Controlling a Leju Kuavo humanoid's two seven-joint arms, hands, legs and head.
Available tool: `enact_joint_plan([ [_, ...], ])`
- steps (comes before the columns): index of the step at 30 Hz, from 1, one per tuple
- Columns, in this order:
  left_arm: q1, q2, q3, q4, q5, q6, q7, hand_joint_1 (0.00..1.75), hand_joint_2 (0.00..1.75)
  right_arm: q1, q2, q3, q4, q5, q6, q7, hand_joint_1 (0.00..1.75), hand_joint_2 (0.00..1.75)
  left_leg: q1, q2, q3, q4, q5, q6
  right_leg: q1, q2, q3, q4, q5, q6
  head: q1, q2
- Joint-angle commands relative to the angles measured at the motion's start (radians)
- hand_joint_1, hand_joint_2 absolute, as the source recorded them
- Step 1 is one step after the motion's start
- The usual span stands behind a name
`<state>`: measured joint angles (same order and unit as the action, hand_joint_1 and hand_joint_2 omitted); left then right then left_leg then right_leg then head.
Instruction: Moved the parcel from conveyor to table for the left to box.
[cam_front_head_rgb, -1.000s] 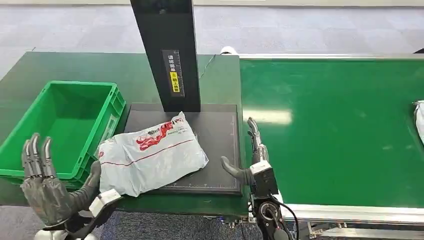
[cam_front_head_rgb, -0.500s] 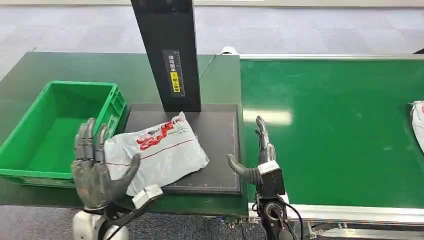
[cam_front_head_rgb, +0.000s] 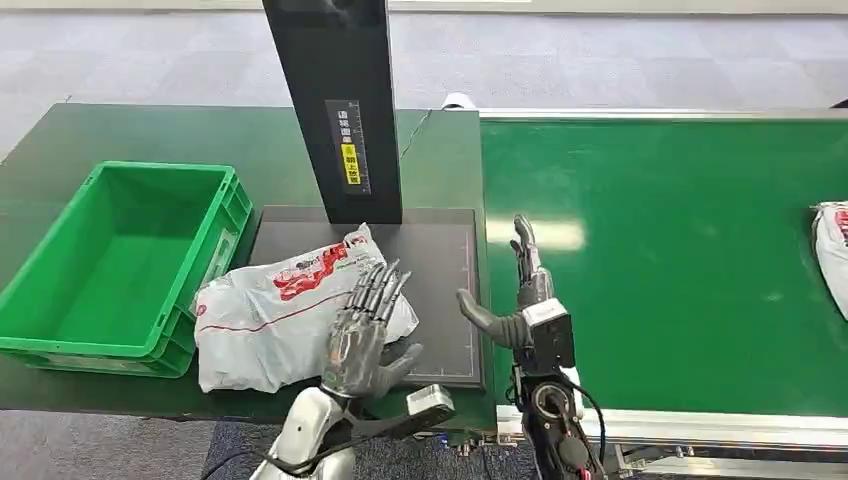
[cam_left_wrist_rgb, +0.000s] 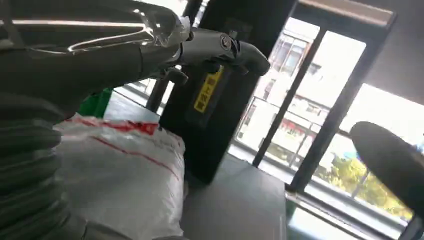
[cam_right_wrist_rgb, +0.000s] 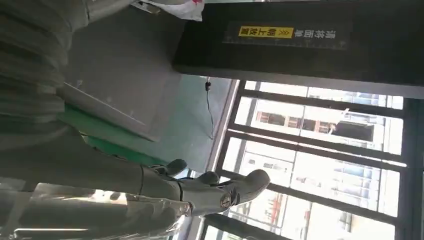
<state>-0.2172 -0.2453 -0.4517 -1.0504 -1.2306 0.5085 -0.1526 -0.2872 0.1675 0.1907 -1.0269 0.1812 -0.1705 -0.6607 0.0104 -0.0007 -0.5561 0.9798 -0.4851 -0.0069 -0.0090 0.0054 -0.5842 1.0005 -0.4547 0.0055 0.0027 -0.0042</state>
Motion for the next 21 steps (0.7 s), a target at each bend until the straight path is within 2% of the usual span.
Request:
enact_joint_plan([
  [1, -0.318, 0.055, -0.024, 0.650, 0.071, -0.057, -0.008, 0.00, 1.75, -0.112, 0.002, 0.043, 0.180, -0.022, 0.019, -0.003, 0.00, 1.75, 0.000, 0.000, 0.003, -0.002, 0.001, 0.000, 0.000, -0.001, 0.002, -0.001, 0.001, -0.001, 0.000, 0.000],
  [6, -0.415, 0.100, 0.025, 0.715, 0.111, -0.130, 0.002, 0.00, 1.75, -0.143, 0.009, 0.062, 0.222, -0.031, 0.028, -0.015, 0.00, 1.75, 0.001, 0.002, 0.001, -0.001, 0.001, 0.000, 0.001, 0.002, 0.000, 0.000, 0.001, -0.001, -0.001, 0.000],
  [8, -0.444, 0.106, 0.045, 0.728, 0.141, -0.203, -0.024, 0.00, 1.75, -0.152, 0.010, 0.071, 0.230, -0.036, 0.039, -0.016, 0.00, 1.75, 0.001, 0.003, 0.002, -0.001, 0.001, -0.001, 0.001, 0.002, 0.002, 0.000, 0.002, -0.001, 0.000, 0.000],
  [10, -0.481, 0.121, 0.049, 0.739, 0.137, -0.227, 0.004, 0.00, 1.75, -0.157, 0.015, 0.081, 0.233, -0.035, 0.044, -0.018, 0.00, 1.75, 0.001, 0.003, 0.002, -0.001, 0.001, -0.001, 0.001, 0.003, 0.002, 0.000, 0.001, -0.001, 0.000, 0.000],
  [15, -0.511, 0.146, 0.108, 0.735, 0.193, -0.277, -0.017, 0.00, 1.75, -0.186, 0.022, 0.107, 0.261, -0.042, 0.059, -0.019, 0.00, 1.75, 0.001, 0.005, 0.005, -0.001, 0.001, -0.001, 0.001, 0.005, 0.005, 0.001, 0.002, -0.001, 0.000, 0.000],
  [21, -0.483, 0.134, 0.102, 0.731, 0.190, -0.268, -0.032, 0.00, 1.75, -0.189, 0.027, 0.109, 0.260, -0.044, 0.058, -0.019, 0.00, 1.75, 0.001, 0.003, 0.007, -0.002, 0.001, -0.001, 0.001, 0.003, 0.007, 0.000, 0.001, -0.001, 0.000, 0.000],
])
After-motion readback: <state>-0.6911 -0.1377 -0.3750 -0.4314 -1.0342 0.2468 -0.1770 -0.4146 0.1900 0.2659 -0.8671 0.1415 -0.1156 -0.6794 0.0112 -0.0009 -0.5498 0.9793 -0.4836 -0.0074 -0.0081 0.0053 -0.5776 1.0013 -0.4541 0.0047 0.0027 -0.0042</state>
